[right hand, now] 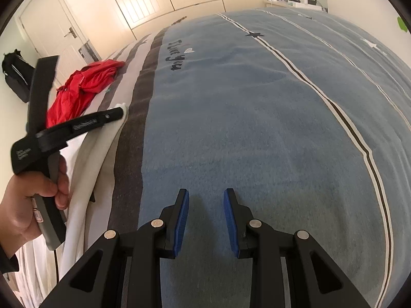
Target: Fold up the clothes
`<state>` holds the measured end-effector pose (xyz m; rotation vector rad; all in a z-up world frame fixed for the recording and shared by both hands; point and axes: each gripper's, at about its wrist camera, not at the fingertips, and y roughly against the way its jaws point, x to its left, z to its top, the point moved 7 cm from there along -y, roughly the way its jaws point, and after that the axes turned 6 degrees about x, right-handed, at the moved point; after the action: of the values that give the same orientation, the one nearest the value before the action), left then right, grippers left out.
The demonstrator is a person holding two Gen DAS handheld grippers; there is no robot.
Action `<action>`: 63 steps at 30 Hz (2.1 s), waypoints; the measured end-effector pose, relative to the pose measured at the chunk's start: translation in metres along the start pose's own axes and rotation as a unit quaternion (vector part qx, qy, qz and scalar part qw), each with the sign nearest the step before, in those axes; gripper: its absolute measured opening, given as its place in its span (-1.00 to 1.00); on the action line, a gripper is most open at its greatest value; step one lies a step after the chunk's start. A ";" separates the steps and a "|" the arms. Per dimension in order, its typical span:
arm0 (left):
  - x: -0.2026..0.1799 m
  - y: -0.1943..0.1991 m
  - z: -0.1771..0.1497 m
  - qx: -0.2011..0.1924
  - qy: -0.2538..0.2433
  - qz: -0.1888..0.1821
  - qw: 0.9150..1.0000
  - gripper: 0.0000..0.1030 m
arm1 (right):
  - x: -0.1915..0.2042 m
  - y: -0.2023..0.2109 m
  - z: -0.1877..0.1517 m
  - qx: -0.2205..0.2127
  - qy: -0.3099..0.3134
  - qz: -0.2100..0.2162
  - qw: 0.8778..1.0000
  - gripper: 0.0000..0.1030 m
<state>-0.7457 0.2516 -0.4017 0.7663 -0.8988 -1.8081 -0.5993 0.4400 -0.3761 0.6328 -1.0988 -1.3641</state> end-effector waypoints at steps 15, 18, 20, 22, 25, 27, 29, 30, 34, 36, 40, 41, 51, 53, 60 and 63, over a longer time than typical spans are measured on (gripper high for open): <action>0.079 0.059 0.014 -0.023 0.068 -0.018 0.997 -0.84 | 0.028 -0.007 0.011 0.013 0.008 0.020 1.000 -0.51; 0.097 0.057 0.007 -0.011 0.094 -0.036 0.995 -0.83 | 0.044 -0.011 0.011 0.021 0.011 0.035 0.999 -0.51; 0.104 0.057 0.003 -0.008 0.103 -0.041 0.994 -0.83 | 0.057 -0.015 0.010 0.027 0.015 0.048 0.998 -0.51; 0.109 0.057 -0.001 -0.005 0.114 -0.056 0.992 -0.83 | 0.074 -0.019 0.010 0.031 0.028 0.057 0.998 -0.51; 0.115 0.057 -0.007 -0.004 0.126 -0.066 0.990 -0.83 | 0.096 -0.028 0.011 0.041 0.040 0.073 0.996 -0.51; 0.119 0.056 -0.011 0.001 0.132 -0.072 0.989 -0.82 | 0.107 -0.033 0.012 0.048 0.041 0.085 0.994 -0.51; 0.125 0.057 -0.015 0.002 0.148 -0.084 0.985 -0.80 | 0.119 -0.039 0.015 0.051 0.044 0.094 0.993 -0.51; 0.128 0.058 -0.017 0.003 0.160 -0.093 0.983 -0.75 | 0.125 -0.041 0.016 0.052 0.047 0.101 0.992 -0.51; 0.136 0.064 -0.025 -0.009 0.166 -0.090 0.982 -0.72 | 0.146 -0.045 0.025 0.051 0.063 0.119 0.990 -0.51; 0.135 0.058 -0.031 0.005 0.161 -0.098 0.982 -0.72 | 0.153 -0.048 0.027 0.053 0.075 0.120 0.989 -0.51; 0.121 0.052 -0.036 0.017 0.140 -0.128 0.982 -0.72 | 0.162 -0.060 0.034 0.060 0.084 0.124 0.987 -0.51; 0.119 0.048 -0.037 0.021 0.134 -0.126 0.983 -0.72 | 0.163 -0.063 0.036 0.061 0.083 0.127 0.987 -0.51; 0.120 0.040 -0.034 0.027 0.123 -0.125 0.984 -0.94 | 0.173 -0.079 0.058 0.065 0.075 0.138 0.985 -0.69; 0.120 0.049 -0.030 0.023 0.111 -0.126 0.986 -0.95 | 0.174 -0.081 0.061 0.063 0.077 0.133 0.986 -0.90; 0.140 0.060 -0.022 0.017 0.112 -0.105 0.988 -1.00 | 0.176 -0.085 0.065 0.050 0.080 0.110 0.989 -0.97; 0.152 0.056 -0.026 0.020 0.133 -0.098 0.986 -1.00 | 0.171 -0.086 0.068 0.048 0.070 0.105 0.991 -0.98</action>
<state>-0.7532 0.0880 -0.3867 1.1246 -0.7049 -1.8064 -0.7215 0.2782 -0.3830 0.6525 -1.0889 -1.0759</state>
